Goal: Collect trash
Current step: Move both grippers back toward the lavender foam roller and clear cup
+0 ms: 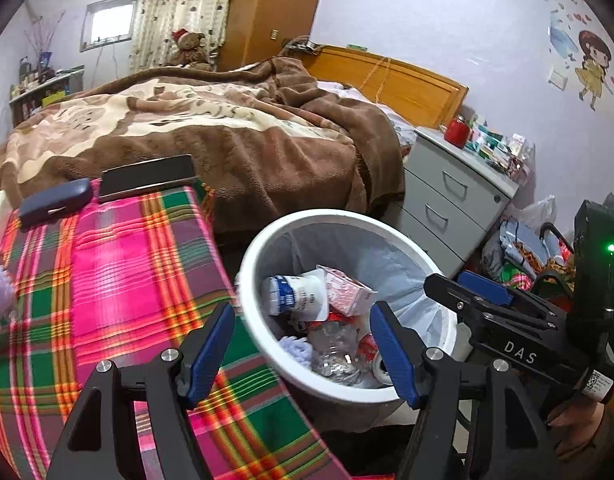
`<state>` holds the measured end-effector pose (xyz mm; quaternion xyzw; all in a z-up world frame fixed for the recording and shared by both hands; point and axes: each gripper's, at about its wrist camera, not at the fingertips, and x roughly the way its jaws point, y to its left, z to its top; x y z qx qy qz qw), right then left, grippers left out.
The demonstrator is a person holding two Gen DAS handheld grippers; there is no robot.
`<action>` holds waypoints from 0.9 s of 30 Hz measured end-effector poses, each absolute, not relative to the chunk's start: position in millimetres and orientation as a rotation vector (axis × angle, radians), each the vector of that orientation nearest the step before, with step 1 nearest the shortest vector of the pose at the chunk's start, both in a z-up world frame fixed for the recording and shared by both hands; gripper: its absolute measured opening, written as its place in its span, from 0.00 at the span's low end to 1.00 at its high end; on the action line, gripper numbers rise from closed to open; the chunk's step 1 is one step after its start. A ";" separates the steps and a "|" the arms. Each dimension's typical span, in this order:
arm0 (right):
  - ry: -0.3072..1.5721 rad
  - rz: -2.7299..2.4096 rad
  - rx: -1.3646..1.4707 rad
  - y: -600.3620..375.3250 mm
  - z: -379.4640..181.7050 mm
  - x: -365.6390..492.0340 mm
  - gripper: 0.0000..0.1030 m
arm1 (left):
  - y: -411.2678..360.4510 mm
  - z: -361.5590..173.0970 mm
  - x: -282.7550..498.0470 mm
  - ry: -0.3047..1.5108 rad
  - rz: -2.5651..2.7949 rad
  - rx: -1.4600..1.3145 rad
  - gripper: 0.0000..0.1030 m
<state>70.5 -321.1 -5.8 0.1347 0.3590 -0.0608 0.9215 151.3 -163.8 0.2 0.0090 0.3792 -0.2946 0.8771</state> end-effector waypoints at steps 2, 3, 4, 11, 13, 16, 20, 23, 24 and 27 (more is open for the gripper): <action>0.736 -0.114 0.269 -314.2 -4.3 71.4 0.62 | -156.9 2.8 148.4 0.773 -0.595 0.031 0.68; 0.733 -0.109 0.266 -311.5 -3.6 71.8 0.62 | -151.2 4.3 147.3 0.768 -0.586 0.028 0.68; 0.728 -0.104 0.263 -308.6 -3.0 72.2 0.62 | -146.6 5.2 146.8 0.768 -0.586 0.019 0.67; 0.718 -0.069 0.254 -291.2 -0.3 75.0 0.62 | -113.0 9.5 143.4 0.753 -0.541 -0.017 0.67; 0.718 -0.060 0.248 -285.1 0.5 75.7 0.62 | -103.6 9.4 143.2 0.750 -0.523 -0.023 0.67; 0.711 -0.045 0.240 -277.2 2.8 76.8 0.62 | -93.2 9.9 142.5 0.746 -0.509 -0.034 0.67; 0.702 -0.026 0.236 -268.6 5.3 76.8 0.62 | -79.4 10.4 138.9 0.737 -0.489 -0.039 0.68; 0.695 -0.014 0.230 -261.2 5.8 77.3 0.62 | -66.6 10.2 137.5 0.733 -0.474 -0.051 0.68; 0.696 -0.009 0.231 -258.9 5.7 77.5 0.62 | -61.0 10.5 136.5 0.731 -0.462 -0.052 0.67; 0.695 0.010 0.230 -249.9 5.6 79.9 0.62 | -47.4 11.4 134.7 0.719 -0.441 -0.058 0.67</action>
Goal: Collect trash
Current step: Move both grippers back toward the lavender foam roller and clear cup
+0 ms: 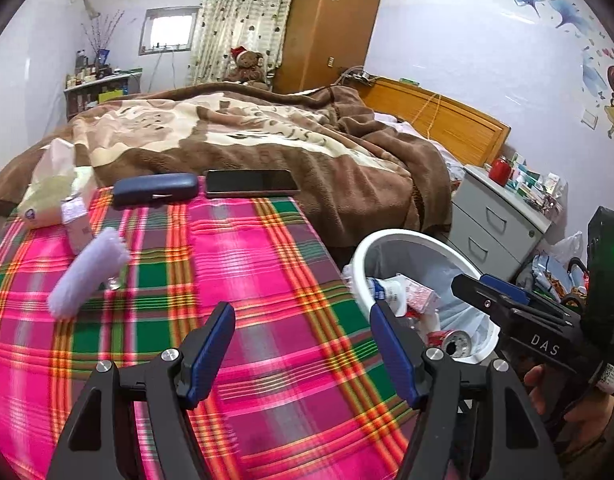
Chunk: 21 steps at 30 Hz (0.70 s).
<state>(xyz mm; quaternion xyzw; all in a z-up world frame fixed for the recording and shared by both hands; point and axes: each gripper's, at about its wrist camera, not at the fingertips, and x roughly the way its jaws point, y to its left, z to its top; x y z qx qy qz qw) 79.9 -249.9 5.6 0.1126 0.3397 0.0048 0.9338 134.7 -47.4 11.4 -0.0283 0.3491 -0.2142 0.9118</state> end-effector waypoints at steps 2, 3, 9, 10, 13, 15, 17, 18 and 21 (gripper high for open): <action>0.698 0.023 0.226 -243.5 5.2 82.0 0.62 | -40.5 11.7 135.3 0.720 -0.429 -0.068 0.68; 0.698 0.029 0.225 -240.9 5.3 82.8 0.62 | -34.6 11.6 135.4 0.718 -0.418 -0.071 0.67; 0.695 0.078 0.206 -218.0 6.8 90.9 0.62 | 2.5 10.1 137.9 0.711 -0.351 -0.095 0.68; 0.697 0.088 0.201 -214.7 7.0 91.7 0.62 | 9.8 9.8 138.2 0.707 -0.341 -0.097 0.68; 0.700 0.113 0.183 -202.9 6.6 97.1 0.62 | 30.4 7.9 141.3 0.708 -0.296 -0.106 0.68; 0.702 0.128 0.176 -195.2 6.3 100.9 0.62 | 44.8 6.7 144.1 0.708 -0.270 -0.116 0.68; 0.709 0.145 0.172 -187.8 5.6 105.1 0.62 | 58.7 6.0 148.1 0.705 -0.248 -0.122 0.68; 0.710 0.152 0.169 -184.7 5.6 107.0 0.62 | 66.6 5.6 150.6 0.704 -0.234 -0.120 0.68; 0.714 0.170 0.152 -173.7 5.1 112.6 0.62 | 84.8 4.1 157.7 0.706 -0.196 -0.110 0.68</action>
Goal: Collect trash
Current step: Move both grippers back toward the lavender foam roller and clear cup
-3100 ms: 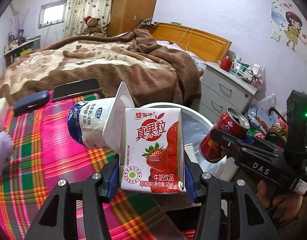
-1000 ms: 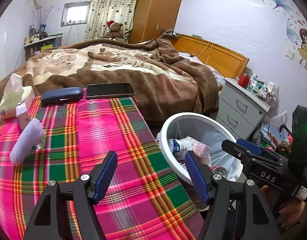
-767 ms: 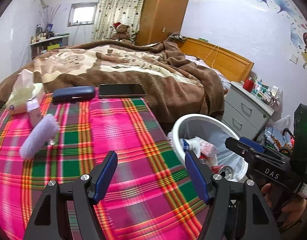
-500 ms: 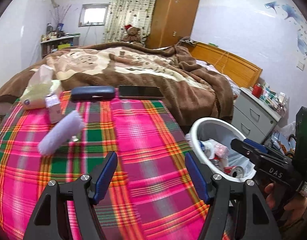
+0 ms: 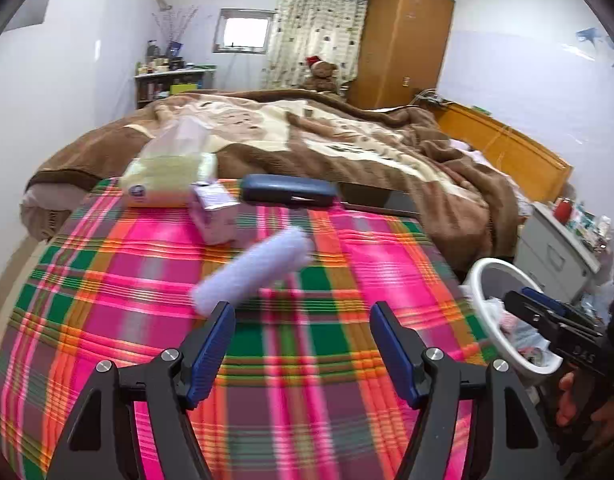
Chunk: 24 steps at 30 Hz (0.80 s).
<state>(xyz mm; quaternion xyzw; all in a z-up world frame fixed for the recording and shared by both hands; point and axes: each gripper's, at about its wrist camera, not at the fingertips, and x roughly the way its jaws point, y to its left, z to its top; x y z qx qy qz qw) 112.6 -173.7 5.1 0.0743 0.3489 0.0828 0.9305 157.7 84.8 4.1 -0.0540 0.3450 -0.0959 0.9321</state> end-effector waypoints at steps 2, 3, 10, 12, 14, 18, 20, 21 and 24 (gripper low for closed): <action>0.717 0.183 0.144 -166.4 4.9 117.2 0.62 | 97.2 1.8 163.8 0.708 -0.184 -0.109 0.68; 0.721 0.189 0.143 -163.6 4.5 118.8 0.62 | 102.4 -0.7 168.1 0.716 -0.183 -0.108 0.68; 0.741 0.235 0.128 -139.6 4.5 134.0 0.62 | 115.5 -14.6 194.0 0.761 -0.193 -0.051 0.68; 0.739 0.245 0.123 -133.8 5.1 137.6 0.62 | 115.6 -18.2 201.7 0.770 -0.201 -0.025 0.68; 0.740 0.252 0.120 -130.0 5.7 141.9 0.62 | 113.0 -21.8 209.0 0.786 -0.229 -0.005 0.68; 0.751 0.259 0.136 -125.2 4.4 150.9 0.62 | 111.2 -33.6 227.7 0.819 -0.250 0.021 0.68; 0.752 0.260 0.133 -122.9 4.1 153.5 0.62 | 110.7 -37.8 232.9 0.830 -0.257 0.030 0.68; 0.753 0.258 0.130 -121.0 3.9 154.8 0.62 | 109.7 -39.9 235.2 0.833 -0.261 0.043 0.68; 0.759 0.250 0.133 -120.8 2.3 159.6 0.62 | 109.2 -49.8 242.8 0.869 -0.292 0.050 0.68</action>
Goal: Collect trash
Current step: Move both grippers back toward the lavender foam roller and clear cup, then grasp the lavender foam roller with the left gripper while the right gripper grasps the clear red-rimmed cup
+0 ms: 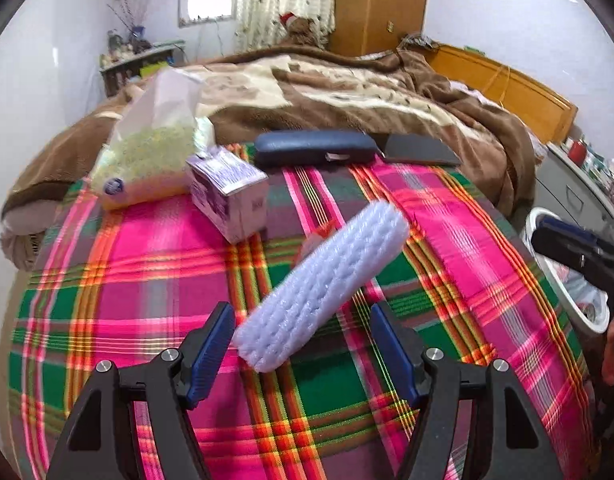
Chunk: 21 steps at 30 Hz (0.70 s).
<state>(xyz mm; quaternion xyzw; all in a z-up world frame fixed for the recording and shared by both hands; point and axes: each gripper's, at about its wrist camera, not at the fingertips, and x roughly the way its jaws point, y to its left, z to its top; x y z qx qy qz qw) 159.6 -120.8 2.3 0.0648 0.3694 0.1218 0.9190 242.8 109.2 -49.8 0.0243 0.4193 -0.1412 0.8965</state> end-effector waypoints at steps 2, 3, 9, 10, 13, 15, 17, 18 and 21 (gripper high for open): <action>0.763 0.249 0.143 -120.7 1.0 162.3 0.62 | 111.2 -52.1 245.0 0.878 -0.303 0.032 0.67; 0.766 0.249 0.146 -120.3 0.4 163.8 0.62 | 111.6 -53.2 245.3 0.876 -0.313 0.022 0.67; 0.778 0.255 0.137 -113.5 -3.0 168.6 0.62 | 110.3 -56.7 243.1 0.879 -0.338 0.030 0.51; 0.779 0.256 0.136 -112.8 -3.7 169.4 0.62 | 110.8 -56.4 242.8 0.880 -0.338 0.028 0.49; 0.788 0.261 0.139 -109.9 -5.4 171.8 0.62 | 114.8 -56.1 241.5 0.879 -0.345 0.006 0.38; 0.789 0.267 0.137 -108.0 -5.9 172.1 0.62 | 120.2 -54.7 240.0 0.879 -0.352 -0.029 0.36; 0.791 0.270 0.131 -105.5 -6.3 172.7 0.62 | 125.3 -52.8 236.5 0.871 -0.353 -0.047 0.35; 0.792 0.272 0.130 -104.5 -6.6 173.3 0.62 | 129.4 -52.3 233.9 0.870 -0.358 -0.066 0.34; 0.796 0.278 0.125 -99.6 -7.9 175.7 0.62 | 141.5 -53.3 229.0 0.870 -0.333 -0.101 0.34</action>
